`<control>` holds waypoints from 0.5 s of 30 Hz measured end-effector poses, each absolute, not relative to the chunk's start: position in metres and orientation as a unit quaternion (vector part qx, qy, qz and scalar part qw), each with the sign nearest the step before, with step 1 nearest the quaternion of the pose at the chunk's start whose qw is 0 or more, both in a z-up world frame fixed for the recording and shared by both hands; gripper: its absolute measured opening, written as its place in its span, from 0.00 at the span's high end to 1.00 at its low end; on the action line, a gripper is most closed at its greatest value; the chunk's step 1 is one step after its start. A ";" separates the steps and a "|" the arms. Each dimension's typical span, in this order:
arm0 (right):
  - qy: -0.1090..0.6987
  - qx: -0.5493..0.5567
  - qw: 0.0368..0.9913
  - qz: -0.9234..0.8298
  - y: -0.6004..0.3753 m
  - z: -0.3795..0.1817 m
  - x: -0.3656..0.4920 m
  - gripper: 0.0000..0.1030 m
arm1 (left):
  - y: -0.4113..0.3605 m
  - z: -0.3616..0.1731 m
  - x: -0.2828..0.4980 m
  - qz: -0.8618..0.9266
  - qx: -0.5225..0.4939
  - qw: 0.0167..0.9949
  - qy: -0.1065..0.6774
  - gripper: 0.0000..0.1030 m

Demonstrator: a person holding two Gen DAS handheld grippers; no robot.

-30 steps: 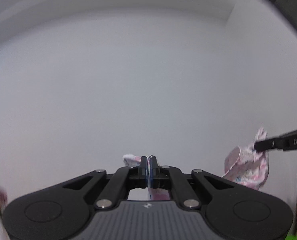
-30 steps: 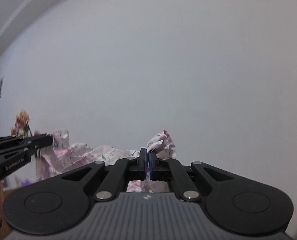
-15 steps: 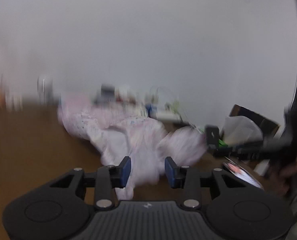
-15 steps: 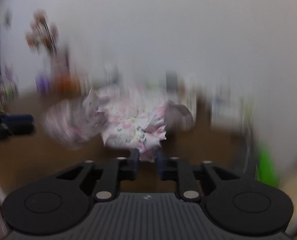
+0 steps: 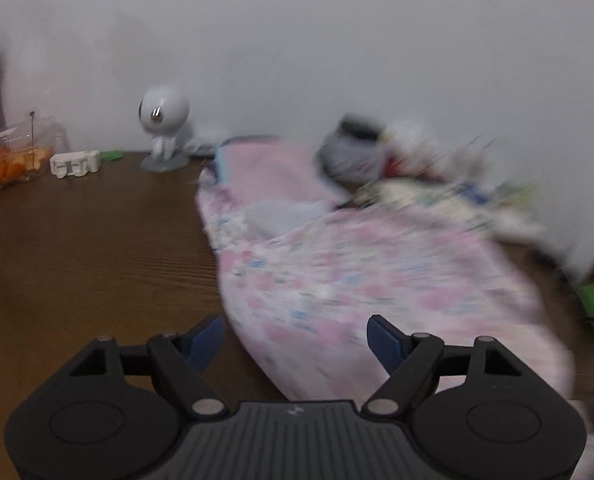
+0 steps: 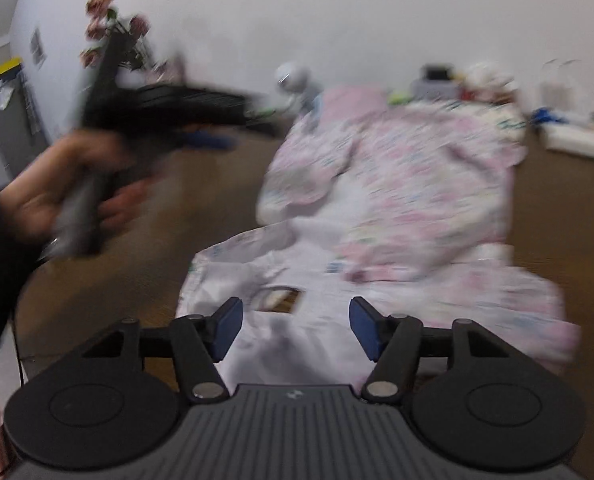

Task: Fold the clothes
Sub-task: 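Lay the garment down on the table with both grippers, spreading it out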

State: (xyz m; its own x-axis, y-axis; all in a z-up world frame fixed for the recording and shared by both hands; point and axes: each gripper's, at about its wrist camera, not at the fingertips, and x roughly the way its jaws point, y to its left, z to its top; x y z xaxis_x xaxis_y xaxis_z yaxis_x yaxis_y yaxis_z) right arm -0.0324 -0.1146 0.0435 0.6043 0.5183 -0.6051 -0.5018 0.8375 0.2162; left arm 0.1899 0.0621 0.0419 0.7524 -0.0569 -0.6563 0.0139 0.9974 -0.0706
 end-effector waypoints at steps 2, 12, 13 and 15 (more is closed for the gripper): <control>0.360 -0.028 0.888 0.286 -0.100 0.031 -0.027 0.46 | 0.061 0.024 0.194 -0.008 -0.020 0.929 0.368 0.59; 0.375 -0.134 0.861 0.317 -0.133 0.033 -0.070 0.47 | 0.071 0.016 0.110 -0.043 0.031 0.931 0.360 0.98; 0.381 -0.135 0.859 0.314 -0.143 0.032 -0.069 0.46 | 0.073 0.017 0.094 -0.044 0.029 0.930 0.365 0.98; 0.392 -0.130 0.864 0.289 -0.168 0.034 -0.069 0.46 | 0.077 0.021 0.057 -0.050 0.013 0.929 0.365 0.98</control>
State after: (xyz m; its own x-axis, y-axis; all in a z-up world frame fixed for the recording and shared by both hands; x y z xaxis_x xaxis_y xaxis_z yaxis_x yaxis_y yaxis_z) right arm -0.0691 -0.1679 0.0336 0.5256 0.3981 -0.7518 -0.6011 0.7991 0.0029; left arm 0.0574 0.0770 0.0209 0.7279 -0.0841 -0.6805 0.1035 0.9946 -0.0122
